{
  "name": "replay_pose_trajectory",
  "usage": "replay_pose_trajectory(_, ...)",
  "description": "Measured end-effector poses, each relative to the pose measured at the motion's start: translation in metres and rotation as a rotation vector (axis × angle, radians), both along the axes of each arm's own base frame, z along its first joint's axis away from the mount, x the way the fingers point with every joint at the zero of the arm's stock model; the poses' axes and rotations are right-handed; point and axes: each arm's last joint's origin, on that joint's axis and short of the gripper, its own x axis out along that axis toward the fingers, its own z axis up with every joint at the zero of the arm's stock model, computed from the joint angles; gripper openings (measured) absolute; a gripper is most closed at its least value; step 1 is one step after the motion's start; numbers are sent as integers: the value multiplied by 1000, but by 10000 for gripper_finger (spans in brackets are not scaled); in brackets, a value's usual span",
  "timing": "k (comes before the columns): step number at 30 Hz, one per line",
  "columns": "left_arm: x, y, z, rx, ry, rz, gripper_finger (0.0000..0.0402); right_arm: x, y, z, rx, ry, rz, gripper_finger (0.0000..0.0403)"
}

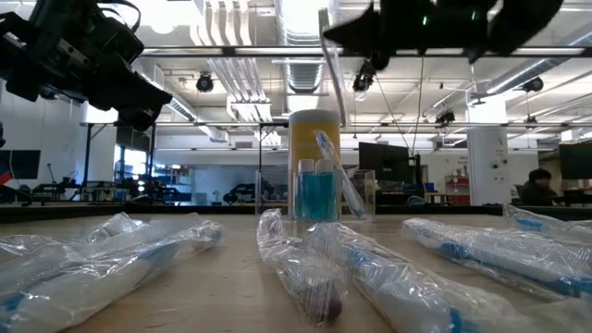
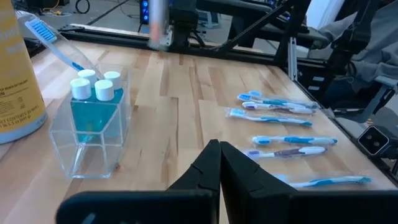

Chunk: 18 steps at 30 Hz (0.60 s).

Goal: Pick & Place toothbrushing station
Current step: Put the orange toothbrush into the transparent organizer

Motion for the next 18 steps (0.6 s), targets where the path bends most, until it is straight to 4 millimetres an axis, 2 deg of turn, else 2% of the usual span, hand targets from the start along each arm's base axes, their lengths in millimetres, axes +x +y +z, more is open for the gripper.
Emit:
replay_pose_trajectory(6,-2,0,-11,8,27,-3,5,-16,-28,-45,50,-143,-136,8)
replay_pose_trajectory(9,-2,0,-14,6,31,-2,5,-19,-34,-58,38,-169,-217,8)
replay_pose_trajectory(13,-2,0,-13,6,24,-2,5,-15,-39,-74,42,-104,-262,8)
replay_pose_trajectory(18,-2,0,-11,8,-4,-2,5,-12,-42,-85,58,-70,-362,8)
